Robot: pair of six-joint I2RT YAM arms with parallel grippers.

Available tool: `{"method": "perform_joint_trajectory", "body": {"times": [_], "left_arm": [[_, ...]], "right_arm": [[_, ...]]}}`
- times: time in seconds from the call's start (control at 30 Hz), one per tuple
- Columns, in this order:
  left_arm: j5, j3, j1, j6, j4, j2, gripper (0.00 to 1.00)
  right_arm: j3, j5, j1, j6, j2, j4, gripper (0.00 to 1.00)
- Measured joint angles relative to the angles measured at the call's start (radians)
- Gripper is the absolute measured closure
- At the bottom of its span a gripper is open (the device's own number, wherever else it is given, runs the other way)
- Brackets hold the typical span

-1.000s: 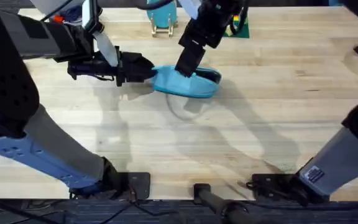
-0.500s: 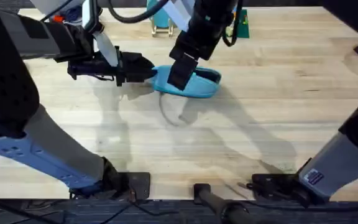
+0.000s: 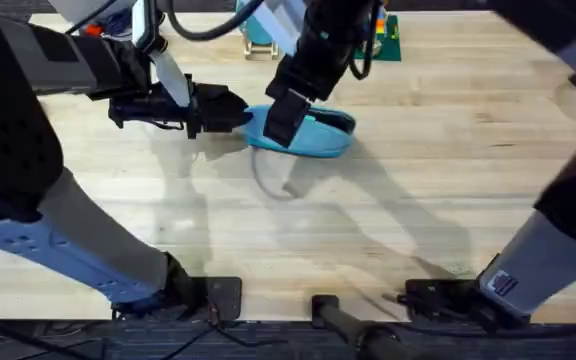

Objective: Unzip the bag, pick up the pens from the table one at a time and place them inside, then zip the bag closed.

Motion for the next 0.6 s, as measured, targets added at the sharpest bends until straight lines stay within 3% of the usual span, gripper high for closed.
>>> {"method": "perform_joint_trajectory", "body": {"times": [0.47,0.6], "left_arm": [[0.000,0.000,0.000,0.000,0.000,0.000,0.962],[0.000,0.000,0.000,0.000,0.000,0.000,0.962]], "right_arm": [[0.000,0.000,0.000,-0.001,0.061,0.060,0.007],[0.000,0.000,0.000,-0.001,0.071,0.059,0.056]]}}
